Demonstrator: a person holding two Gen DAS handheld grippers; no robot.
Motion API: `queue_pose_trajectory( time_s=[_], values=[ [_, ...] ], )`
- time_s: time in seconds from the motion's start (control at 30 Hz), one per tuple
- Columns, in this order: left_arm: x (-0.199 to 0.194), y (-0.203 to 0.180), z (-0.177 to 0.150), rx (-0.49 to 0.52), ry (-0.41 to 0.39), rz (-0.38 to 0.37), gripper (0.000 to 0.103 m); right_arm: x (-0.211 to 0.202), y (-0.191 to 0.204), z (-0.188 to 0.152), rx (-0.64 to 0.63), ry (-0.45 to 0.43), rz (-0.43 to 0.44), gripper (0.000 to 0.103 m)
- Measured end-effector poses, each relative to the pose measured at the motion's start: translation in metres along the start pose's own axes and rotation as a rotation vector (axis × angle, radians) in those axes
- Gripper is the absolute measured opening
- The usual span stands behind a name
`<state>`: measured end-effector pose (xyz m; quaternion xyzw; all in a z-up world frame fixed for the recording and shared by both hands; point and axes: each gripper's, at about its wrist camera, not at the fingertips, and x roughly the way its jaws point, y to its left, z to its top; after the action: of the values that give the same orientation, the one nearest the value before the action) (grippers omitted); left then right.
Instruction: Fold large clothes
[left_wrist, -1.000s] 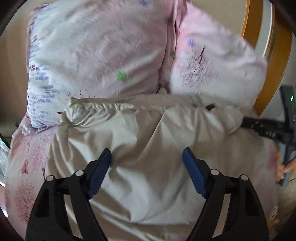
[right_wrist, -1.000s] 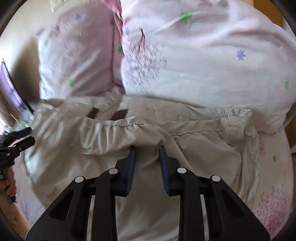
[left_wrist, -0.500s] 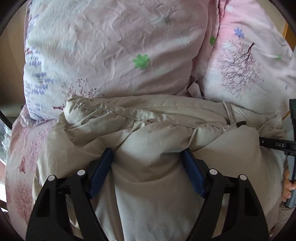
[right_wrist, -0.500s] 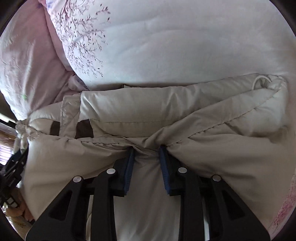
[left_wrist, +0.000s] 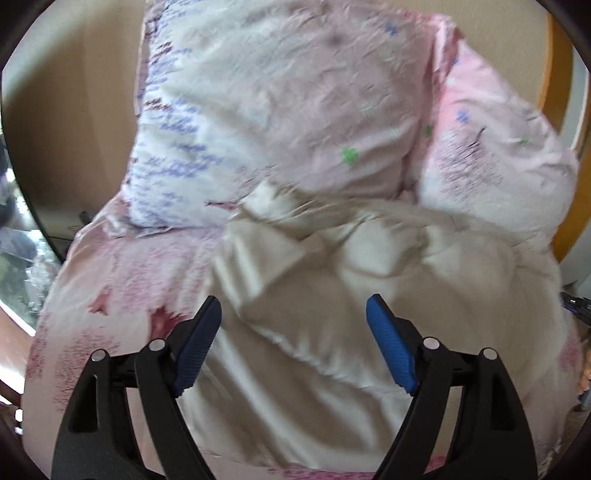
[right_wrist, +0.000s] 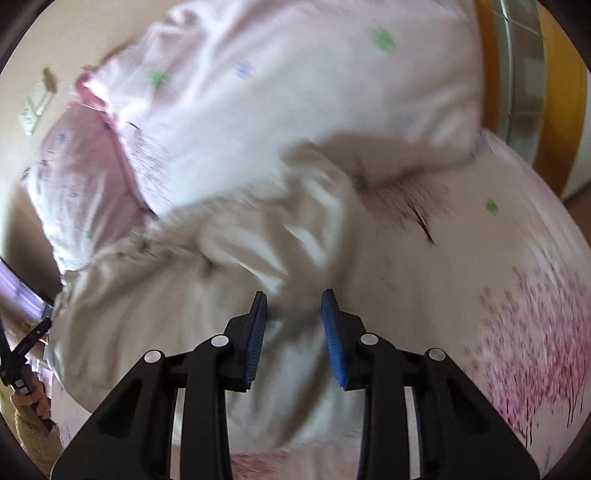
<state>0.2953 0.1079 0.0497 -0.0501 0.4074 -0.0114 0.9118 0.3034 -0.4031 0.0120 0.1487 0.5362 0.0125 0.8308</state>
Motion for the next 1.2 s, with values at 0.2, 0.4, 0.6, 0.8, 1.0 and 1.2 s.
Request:
queue_pose_trajectory(
  time_s=[0.2,0.4,0.6,0.8,1.0,1.2],
  values=[
    [0.035,0.013,-0.008,-0.06,0.079,0.027,0.08,0.038,-0.022,-0.001,0.075,0.083,-0.038,0.032],
    [0.059,0.036,-0.014,-0.21,0.14,-0.013,0.087,0.036,-0.026,0.002,0.109,0.09,-0.027,0.033],
    [0.017,0.07,-0.046,-0.38,0.054,-0.19,0.082,-0.028,-0.051,-0.032,0.246,-0.018,0.11,0.089],
    [-0.02,0.099,-0.087,-0.544,-0.021,-0.276,0.085,-0.045,-0.087,-0.066,0.449,-0.045,0.17,0.091],
    [-0.027,0.103,-0.112,-0.631,-0.008,-0.338,0.09,-0.019,-0.106,-0.089,0.628,0.033,0.297,0.09],
    [-0.014,0.086,-0.124,-0.702,0.042,-0.433,0.09,-0.007,-0.111,-0.087,0.678,0.015,0.387,0.089]
  ],
)
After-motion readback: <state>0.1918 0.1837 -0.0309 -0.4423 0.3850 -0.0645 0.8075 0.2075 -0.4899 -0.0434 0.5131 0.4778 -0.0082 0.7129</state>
